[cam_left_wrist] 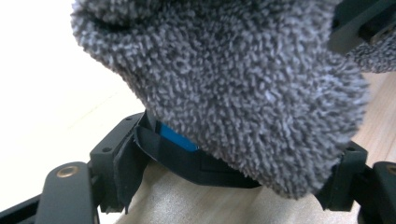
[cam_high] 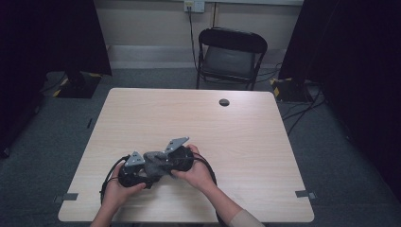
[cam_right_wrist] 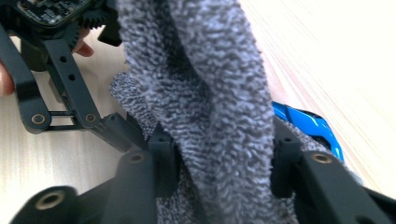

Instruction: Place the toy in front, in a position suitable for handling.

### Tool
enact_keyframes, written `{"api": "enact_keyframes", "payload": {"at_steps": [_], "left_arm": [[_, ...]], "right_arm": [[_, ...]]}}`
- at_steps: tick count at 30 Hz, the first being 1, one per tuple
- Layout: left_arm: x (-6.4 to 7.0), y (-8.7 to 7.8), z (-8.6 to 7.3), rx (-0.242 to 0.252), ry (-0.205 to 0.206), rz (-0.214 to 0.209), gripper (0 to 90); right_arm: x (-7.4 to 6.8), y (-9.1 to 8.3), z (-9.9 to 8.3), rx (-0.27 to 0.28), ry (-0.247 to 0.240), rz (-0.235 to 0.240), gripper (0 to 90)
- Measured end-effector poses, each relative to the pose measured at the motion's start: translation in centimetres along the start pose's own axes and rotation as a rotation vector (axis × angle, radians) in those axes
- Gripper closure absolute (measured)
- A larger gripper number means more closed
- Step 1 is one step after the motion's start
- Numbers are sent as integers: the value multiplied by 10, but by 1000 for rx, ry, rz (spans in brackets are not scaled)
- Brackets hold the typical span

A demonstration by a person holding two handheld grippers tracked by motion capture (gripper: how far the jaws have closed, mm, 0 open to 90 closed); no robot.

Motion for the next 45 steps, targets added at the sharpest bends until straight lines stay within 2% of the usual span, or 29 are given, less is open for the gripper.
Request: {"api": "enact_keyframes", "payload": {"at_steps": [3, 6, 8, 11, 15, 20, 26, 30, 34, 38, 40, 42, 45], "left_arm": [[0, 1, 1, -3, 12, -3, 232], [1, 2, 2, -3, 19, 1, 233], [2, 3, 3, -5, 35, 11, 235], [3, 5, 5, 3, 31, 13, 238], [2, 5, 4, 5, 32, 10, 239], [2, 5, 5, 6, 32, 8, 239], [2, 5, 5, 7, 29, 7, 239], [2, 5, 5, 4, 31, 7, 239], [3, 5, 5, 7, 28, 10, 239], [3, 5, 5, 8, 26, 9, 238], [2, 5, 4, 15, 24, 8, 239], [2, 5, 4, 20, 22, 9, 238], [2, 5, 4, 23, 20, 8, 238]], "right_arm": [[2, 2, -3, -2, 3, -5, 549], [2, 1, -6, -7, 9, 2, 675], [3, -1, -9, -15, 13, -5, 715], [5, -4, -13, -22, 24, -21, 762], [13, -10, -19, -23, 73, -49, 782], [30, -20, -33, -48, 142, -85, 786], [48, -29, -54, -106, 182, -147, 787], [54, -36, -65, -101, 214, -159, 787], [47, -44, -53, -59, 192, -137, 787], [31, -43, -24, -3, 139, -94, 787], [23, -35, -11, 6, 118, -65, 785], [15, -24, -4, -21, 90, -47, 784], [5, -5, 1, -18, 84, -5, 780]]}}
Point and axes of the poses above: each handheld gripper's, and its own axes: y roughly forward along the jaws, z roughly out of its top, x roughly to its right, the point moved 6 cm from there along y, roughly forward along the jaws, and after that the axes turned 11 degrees about -y, right-handed, at the moved point
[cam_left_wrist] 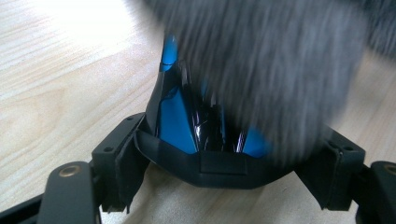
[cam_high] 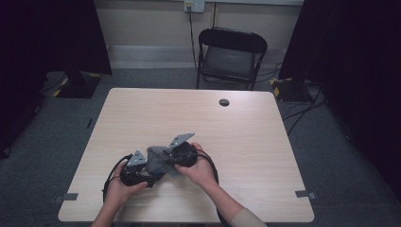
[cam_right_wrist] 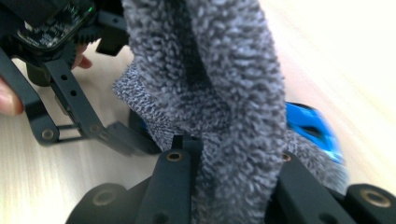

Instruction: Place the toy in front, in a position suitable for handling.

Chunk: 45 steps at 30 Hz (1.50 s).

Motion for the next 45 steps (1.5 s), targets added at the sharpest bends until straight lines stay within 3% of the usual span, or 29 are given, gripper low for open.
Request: {"api": "enact_keyframes", "payload": {"at_steps": [3, 6, 9, 12, 14, 17, 24, 30, 33, 36, 40, 45], "left_arm": [[0, 0, 0, -1, 3, 2, 238], [0, 0, 0, -2, 3, -1, 239], [0, 0, 0, -3, 8, 3, 239], [0, 0, 0, 0, 9, 2, 239], [0, 0, 0, 0, 7, 2, 239], [0, 0, 0, 1, 7, 4, 239], [0, 0, 0, 0, 6, 1, 239], [0, 0, 0, -2, 6, 1, 239], [0, 0, 0, -2, 7, 0, 238], [0, 0, 0, 0, 6, 1, 238], [0, 0, 0, 1, 4, 2, 239], [0, 0, 0, -2, 8, 4, 238]], "right_arm": [[-7, 12, 5, 6, -7, 15, 779], [-5, 16, 8, 10, 15, 4, 780], [3, 15, 9, 22, 51, -7, 780], [13, 13, 7, 18, 47, -44, 780], [20, 12, 4, 5, 41, -81, 780], [32, 11, -3, -4, 78, -114, 780], [55, 6, -19, -45, 114, -193, 780], [65, -2, -31, -71, 142, -221, 780], [65, -10, -32, -49, 148, -215, 780], [57, -19, -21, 0, 134, -183, 781], [34, -21, 0, 55, 97, -90, 781], [4, 1, 8, 15, 40, 27, 778]]}}
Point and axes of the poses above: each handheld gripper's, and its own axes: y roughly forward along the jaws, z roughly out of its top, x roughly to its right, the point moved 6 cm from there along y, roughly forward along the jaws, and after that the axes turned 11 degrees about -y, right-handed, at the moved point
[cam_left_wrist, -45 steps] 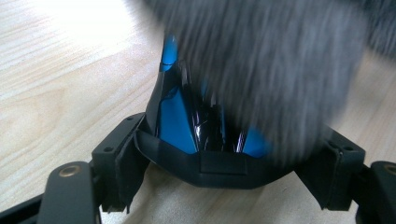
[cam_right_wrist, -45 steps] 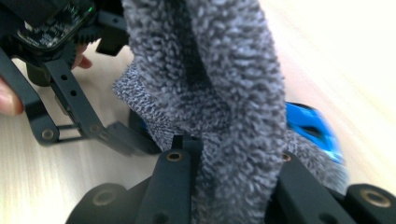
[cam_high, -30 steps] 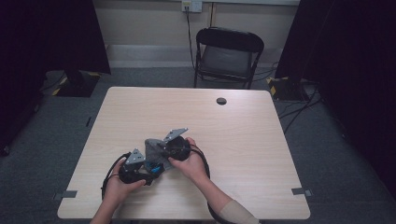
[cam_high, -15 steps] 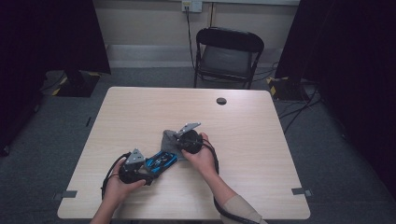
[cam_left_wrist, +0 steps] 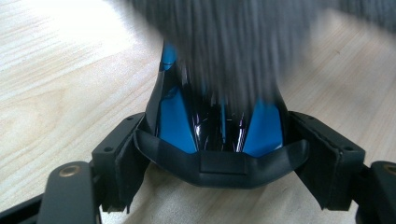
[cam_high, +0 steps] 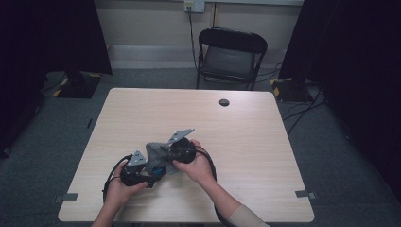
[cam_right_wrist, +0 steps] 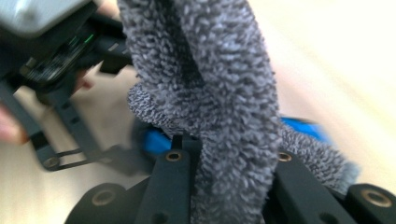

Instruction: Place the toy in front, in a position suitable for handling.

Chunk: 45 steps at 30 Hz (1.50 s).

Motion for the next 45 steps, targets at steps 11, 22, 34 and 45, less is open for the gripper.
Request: {"api": "enact_keyframes", "payload": {"at_steps": [11, 22, 34, 45], "left_arm": [[0, 0, 0, 0, 3, -2, 239], [0, 0, 0, 1, 2, -2, 238], [0, 1, 1, 5, -25, -9, 229], [4, 11, 3, -21, 23, 24, 157]], "right_arm": [[10, 10, -2, -15, 25, -51, 775], [54, -3, -31, -49, 124, -175, 777], [56, -28, -52, -54, 114, -192, 777], [48, -64, -86, -85, 127, -146, 737]]}}
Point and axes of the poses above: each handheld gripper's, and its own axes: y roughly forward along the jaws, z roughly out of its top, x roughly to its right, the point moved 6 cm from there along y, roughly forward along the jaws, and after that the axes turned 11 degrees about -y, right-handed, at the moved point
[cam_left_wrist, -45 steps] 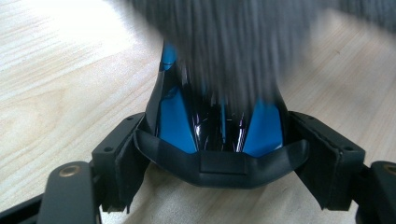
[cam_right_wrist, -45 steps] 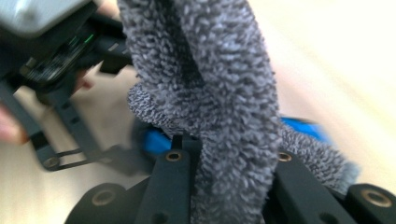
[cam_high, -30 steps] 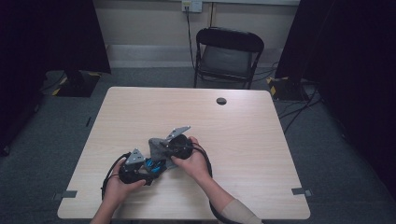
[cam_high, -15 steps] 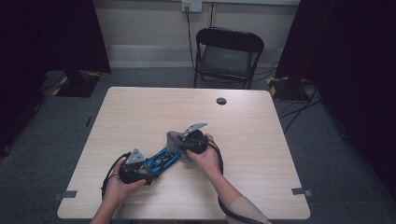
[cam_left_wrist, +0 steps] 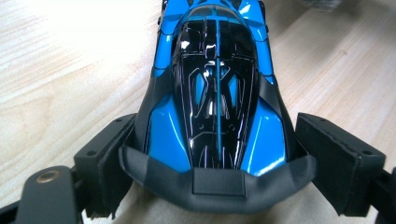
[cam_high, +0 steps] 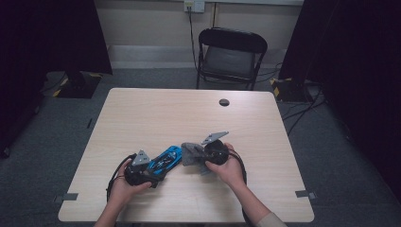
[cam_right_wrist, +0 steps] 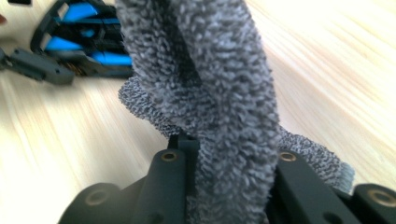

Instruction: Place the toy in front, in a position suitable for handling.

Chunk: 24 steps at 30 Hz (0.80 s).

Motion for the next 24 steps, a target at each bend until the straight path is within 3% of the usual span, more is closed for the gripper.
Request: {"api": "enact_keyframes", "payload": {"at_steps": [3, 5, 7, 9, 11, 13, 18, 20, 23, 24], "left_arm": [[0, 1, 1, -5, 30, 15, 155], [-1, 0, 2, -1, 30, 10, 223], [-1, 0, 2, 2, 34, 6, 239], [-1, 0, 2, -4, 35, 8, 240], [-1, 0, 2, -7, 29, 9, 241], [-1, 0, 3, -7, 16, 8, 243], [0, -1, 5, -4, 2, 8, 244], [1, -3, 7, 6, -4, 5, 245], [2, -6, 10, 16, -19, 0, 245], [2, -6, 11, 19, -24, -2, 245]], "right_arm": [[3, -1, -9, -6, 1, -21, 669], [3, 1, -14, -16, 8, -31, 519], [2, 1, -16, -11, 1, -38, 435], [-1, -1, -14, 11, -38, -58, 320], [-4, -4, -11, 32, -95, -83, 315], [-10, -4, -7, 41, -132, -72, 268], [-17, 10, -13, -28, -188, -64, 323], [-13, 17, -20, -56, -202, -87, 449], [-9, 16, -21, -26, -192, -109, 703], [-7, 15, -20, -12, -171, -101, 733]]}}
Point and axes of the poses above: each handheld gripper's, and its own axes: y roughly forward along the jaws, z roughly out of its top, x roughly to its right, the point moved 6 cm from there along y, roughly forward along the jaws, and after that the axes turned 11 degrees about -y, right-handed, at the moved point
